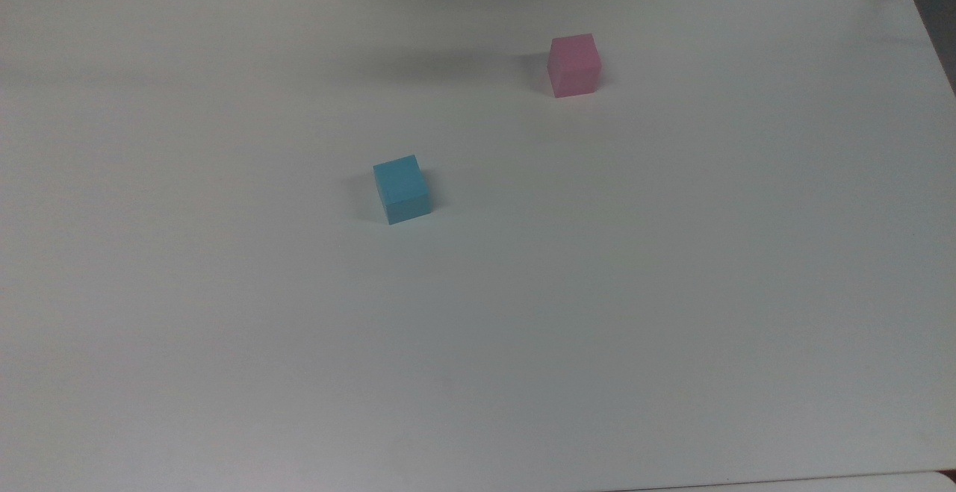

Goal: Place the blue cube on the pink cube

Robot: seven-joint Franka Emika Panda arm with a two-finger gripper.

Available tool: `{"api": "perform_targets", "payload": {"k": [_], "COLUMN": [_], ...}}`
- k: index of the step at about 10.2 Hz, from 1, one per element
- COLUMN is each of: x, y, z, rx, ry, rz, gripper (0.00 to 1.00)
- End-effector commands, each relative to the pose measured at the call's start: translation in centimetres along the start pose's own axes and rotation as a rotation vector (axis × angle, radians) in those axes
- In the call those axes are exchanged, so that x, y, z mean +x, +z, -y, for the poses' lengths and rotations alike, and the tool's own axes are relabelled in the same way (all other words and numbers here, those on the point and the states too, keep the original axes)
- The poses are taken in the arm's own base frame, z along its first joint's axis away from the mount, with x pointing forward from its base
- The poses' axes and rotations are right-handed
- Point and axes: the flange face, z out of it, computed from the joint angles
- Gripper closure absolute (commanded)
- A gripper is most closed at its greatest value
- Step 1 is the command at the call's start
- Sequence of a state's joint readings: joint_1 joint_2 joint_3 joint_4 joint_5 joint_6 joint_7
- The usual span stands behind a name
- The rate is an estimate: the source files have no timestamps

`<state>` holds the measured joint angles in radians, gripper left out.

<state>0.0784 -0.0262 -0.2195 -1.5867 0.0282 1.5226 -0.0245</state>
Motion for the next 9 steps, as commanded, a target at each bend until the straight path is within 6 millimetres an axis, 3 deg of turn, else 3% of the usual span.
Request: {"api": "perform_targets", "payload": {"k": [1,4,6,8,9], "x": [0.1,0.0,0.1,1.2,2.7], "y": [-0.5,-0.7,0.3,3.8,6.8], "z": [-0.3,-0.4,-0.8,-0.9,-0.6], "rx": [0.005,-0.004,-0.045,-0.045,-0.047], "ry": [0.003,-0.031,-0.213,-0.424,-0.427], "rz": [-0.020,-0.020,0.016,0.080,0.080], "gripper": [0.00,0.00,0.00,0.00,0.00]}}
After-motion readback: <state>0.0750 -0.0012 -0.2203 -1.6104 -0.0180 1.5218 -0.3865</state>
